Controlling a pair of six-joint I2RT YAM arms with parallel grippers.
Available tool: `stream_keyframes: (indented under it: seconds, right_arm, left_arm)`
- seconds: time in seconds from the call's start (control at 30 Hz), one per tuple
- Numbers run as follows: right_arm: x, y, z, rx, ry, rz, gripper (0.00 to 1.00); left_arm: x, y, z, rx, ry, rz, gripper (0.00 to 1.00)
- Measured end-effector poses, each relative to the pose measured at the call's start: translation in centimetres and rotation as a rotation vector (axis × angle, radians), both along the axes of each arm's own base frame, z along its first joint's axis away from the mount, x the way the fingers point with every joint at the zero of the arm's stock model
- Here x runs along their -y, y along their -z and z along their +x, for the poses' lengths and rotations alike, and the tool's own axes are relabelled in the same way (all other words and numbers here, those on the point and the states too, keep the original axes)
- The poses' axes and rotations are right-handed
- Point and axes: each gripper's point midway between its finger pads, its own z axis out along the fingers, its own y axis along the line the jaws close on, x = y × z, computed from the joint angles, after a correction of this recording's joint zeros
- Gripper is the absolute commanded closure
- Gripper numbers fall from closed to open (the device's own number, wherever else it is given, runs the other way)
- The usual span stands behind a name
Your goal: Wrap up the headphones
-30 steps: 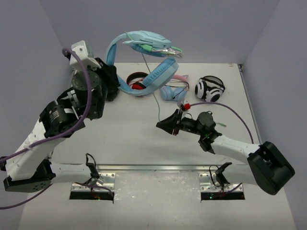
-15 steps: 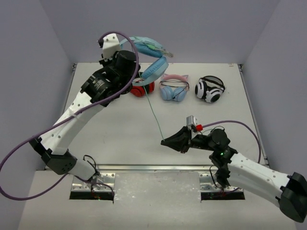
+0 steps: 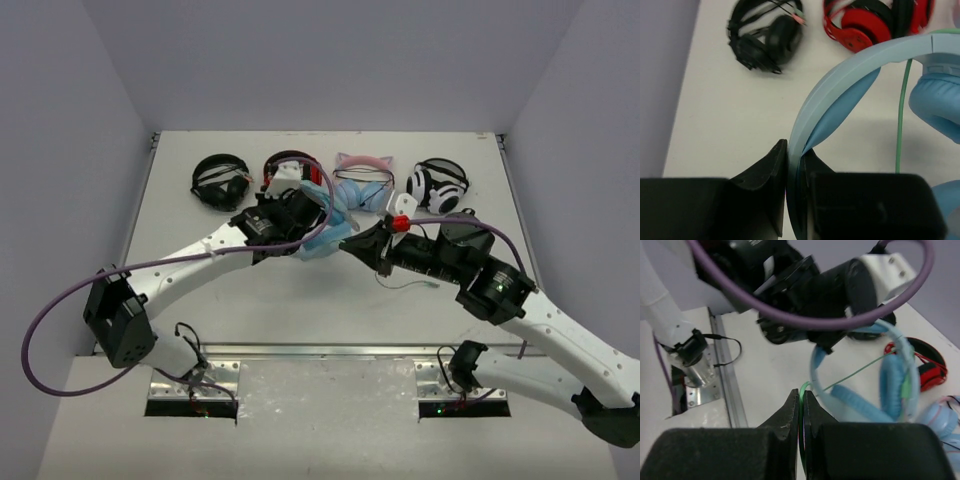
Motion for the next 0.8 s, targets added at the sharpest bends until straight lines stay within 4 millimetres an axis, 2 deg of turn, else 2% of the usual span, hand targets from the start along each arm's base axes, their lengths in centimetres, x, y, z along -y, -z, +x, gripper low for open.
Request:
stream_keyframes:
  seconds: [0.03, 0.17, 0.3, 0.4, 0.53, 0.67, 0.8]
  right_arm:
    - [0.1, -0.5, 1.0, 0.016, 0.038, -0.033, 0.99]
    - [1.5, -0.1, 4.6, 0.103, 0.19, -0.205, 0.99]
    - [2.7, 1.5, 6.5, 0.17, 0.275, -0.332, 0.99]
    - [3.4, 2.3, 7.5, 0.225, 0.317, -0.386, 0.99]
    - [3.7, 3.5, 8.6, 0.28, 0.356, -0.44, 0.99]
    - [3.6, 4.6, 9.7, 0.322, 0.376, -0.488, 0.99]
    - [3.6, 4.5, 10.4, 0.352, 0.39, -0.504, 0.99]
  left_arm:
    - [0.8, 1.8, -0.8, -0.054, 0.055, 0.004, 1.0]
    - [3.1, 5.3, -3.4, -0.175, 0.241, -0.061, 1.0]
    - [4.7, 6.7, -6.2, -0.265, 0.424, -0.149, 1.0]
    - [6.7, 6.1, -7.9, -0.28, 0.561, -0.204, 1.0]
    - [9.4, 4.0, -9.7, -0.257, 0.746, -0.265, 1.0]
    - [10.1, 2.1, -10.6, -0.215, 0.843, -0.285, 1.0]
    - [9.9, 1.3, -10.6, -0.188, 0.861, -0.266, 1.0]
